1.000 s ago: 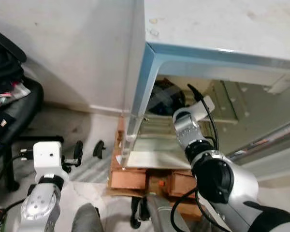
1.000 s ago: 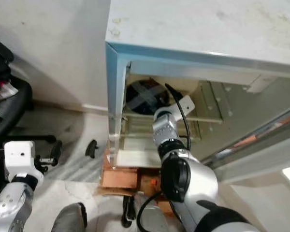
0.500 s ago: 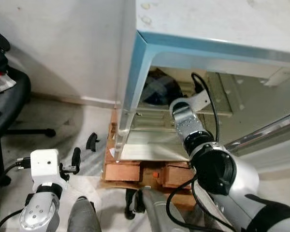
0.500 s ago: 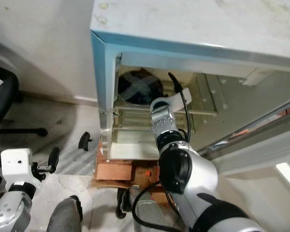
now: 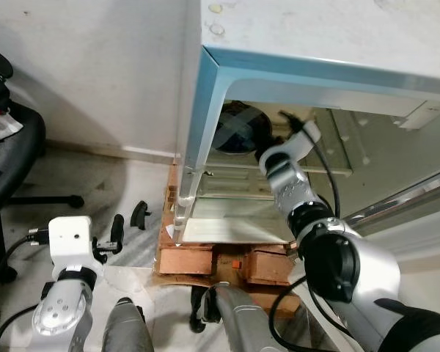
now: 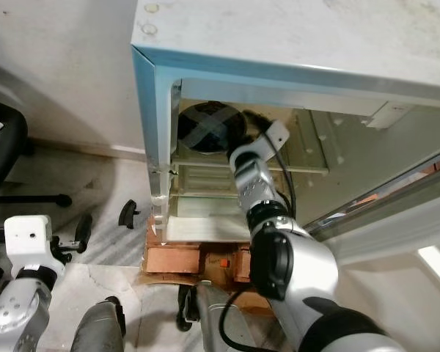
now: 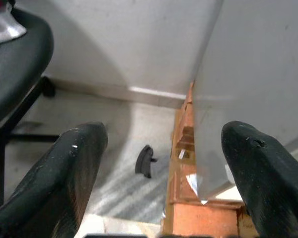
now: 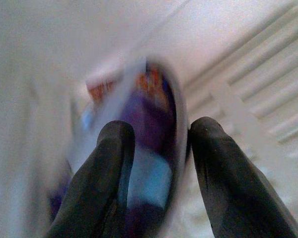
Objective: Restocking fridge
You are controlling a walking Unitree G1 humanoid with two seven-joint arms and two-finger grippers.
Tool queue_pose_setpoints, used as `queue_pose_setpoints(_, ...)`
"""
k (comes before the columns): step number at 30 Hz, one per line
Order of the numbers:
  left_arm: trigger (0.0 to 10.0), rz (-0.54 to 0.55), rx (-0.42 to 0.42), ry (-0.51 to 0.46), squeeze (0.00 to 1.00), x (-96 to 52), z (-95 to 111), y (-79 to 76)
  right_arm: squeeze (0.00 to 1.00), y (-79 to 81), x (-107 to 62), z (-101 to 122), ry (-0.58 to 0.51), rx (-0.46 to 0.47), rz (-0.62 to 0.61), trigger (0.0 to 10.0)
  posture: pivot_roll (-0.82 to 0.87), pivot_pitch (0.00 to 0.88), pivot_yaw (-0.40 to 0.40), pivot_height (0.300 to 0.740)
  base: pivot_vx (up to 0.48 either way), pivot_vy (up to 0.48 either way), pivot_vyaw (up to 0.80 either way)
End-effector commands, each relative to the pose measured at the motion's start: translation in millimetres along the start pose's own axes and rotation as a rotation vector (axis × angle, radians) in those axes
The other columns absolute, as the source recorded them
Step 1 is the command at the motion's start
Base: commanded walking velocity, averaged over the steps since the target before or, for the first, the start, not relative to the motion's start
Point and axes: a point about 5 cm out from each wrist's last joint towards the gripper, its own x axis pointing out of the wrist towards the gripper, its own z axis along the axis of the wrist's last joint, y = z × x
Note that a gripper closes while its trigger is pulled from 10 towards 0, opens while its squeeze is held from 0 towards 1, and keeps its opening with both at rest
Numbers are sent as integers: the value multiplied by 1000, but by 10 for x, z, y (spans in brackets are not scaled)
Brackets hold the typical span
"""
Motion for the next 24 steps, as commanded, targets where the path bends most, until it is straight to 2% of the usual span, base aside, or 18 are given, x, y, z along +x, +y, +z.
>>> queue_pose_setpoints(1,10000,4,8,26,0,9,-62,8,1000,11,-18,-75,44,-188,64,10000,187,234,-169,740,0,0,0)
queue_pose_setpoints(4,10000,-1,13,23,0,63,-60,15,1000,-56,-46,-73,49,-328,102,10000,182,224,-164,740,0,0,0)
queue_pose_setpoints(9,10000,-3,19,19,0,114,-54,14,1000,-156,-70,-62,66,-402,90,10000,182,209,-159,740,0,0,0)
queue_pose_setpoints(13,10000,-4,27,17,0,175,-48,20,1000,-289,-96,-25,65,-393,39,10000,184,187,-151,740,0,0,0)
queue_pose_setpoints(15,10000,-7,31,15,0,208,-43,22,1000,-353,-106,-12,66,-354,-7,10000,183,180,-148,740,0,0,0)
queue_pose_setpoints(17,10000,-8,35,14,0,233,-38,22,1000,-391,-111,4,56,-257,-33,10000,181,173,-145,740,0,0,0)
queue_pose_setpoints(18,10000,-9,36,13,0,246,-35,22,24,-409,-113,14,49,-213,-47,10000,180,167,-144,740,0,0,0)
queue_pose_setpoints(19,10000,-10,38,10,0,274,-25,21,0,-438,-117,35,31,-130,-67,10000,179,163,-142,740,0,0,0)
queue_pose_setpoints(20,10000,-10,39,10,0,280,-23,21,0,-440,-117,39,28,-122,-68,10000,178,161,-142,740,0,0,0)
queue_pose_setpoints(24,10000,-10,38,4,0,314,-18,21,0,-472,-126,127,-33,-181,-85,10000,172,153,-142,740,0,0,0)
